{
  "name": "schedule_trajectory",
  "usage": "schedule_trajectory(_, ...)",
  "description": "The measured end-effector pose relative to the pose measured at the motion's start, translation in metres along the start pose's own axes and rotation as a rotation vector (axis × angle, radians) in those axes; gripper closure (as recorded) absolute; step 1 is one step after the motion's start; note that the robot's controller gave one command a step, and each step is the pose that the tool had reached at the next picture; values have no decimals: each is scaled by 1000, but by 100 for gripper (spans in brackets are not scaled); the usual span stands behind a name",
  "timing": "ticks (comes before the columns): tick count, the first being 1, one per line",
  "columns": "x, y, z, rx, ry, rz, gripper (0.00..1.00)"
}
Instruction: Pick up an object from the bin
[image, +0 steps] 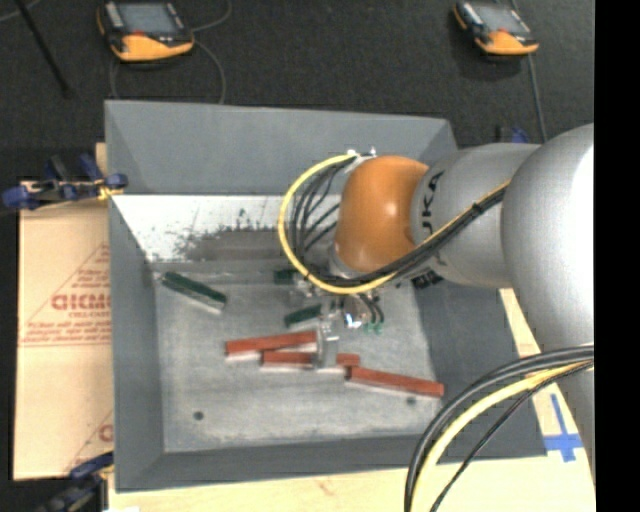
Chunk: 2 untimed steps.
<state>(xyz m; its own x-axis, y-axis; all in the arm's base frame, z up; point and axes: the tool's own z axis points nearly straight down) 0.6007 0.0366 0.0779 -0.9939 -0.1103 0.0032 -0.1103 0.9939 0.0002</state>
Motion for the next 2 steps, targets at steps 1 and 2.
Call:
schedule_trajectory(1,-3,-1,-6,0,-8,2,100)
schedule_trajectory(2,2,18,-133,2,-15,-11,100)
